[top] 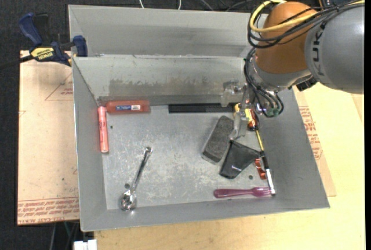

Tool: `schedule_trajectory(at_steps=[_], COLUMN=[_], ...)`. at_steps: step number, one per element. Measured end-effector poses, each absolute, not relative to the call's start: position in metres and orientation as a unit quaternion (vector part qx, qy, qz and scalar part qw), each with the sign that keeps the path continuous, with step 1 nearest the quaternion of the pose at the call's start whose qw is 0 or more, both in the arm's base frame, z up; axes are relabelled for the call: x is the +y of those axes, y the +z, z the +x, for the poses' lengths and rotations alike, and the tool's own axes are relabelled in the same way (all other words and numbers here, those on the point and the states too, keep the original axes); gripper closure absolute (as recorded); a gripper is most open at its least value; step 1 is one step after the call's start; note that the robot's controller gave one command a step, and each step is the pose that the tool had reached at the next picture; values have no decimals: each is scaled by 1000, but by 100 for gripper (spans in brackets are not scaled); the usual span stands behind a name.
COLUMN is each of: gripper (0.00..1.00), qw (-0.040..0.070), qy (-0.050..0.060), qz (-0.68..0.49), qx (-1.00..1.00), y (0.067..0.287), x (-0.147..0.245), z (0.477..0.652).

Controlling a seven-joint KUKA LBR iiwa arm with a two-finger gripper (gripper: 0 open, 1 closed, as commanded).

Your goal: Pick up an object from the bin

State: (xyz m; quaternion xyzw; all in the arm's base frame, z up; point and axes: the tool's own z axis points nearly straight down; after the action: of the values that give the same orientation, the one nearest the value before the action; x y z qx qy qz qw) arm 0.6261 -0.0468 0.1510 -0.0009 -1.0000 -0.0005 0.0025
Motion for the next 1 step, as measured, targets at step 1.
schedule_trajectory(at_steps=[1], gripper=[0], qw=[-1], qy=[0], qz=[0], qx=[-1000], y=[156], x=[-46], z=[628])
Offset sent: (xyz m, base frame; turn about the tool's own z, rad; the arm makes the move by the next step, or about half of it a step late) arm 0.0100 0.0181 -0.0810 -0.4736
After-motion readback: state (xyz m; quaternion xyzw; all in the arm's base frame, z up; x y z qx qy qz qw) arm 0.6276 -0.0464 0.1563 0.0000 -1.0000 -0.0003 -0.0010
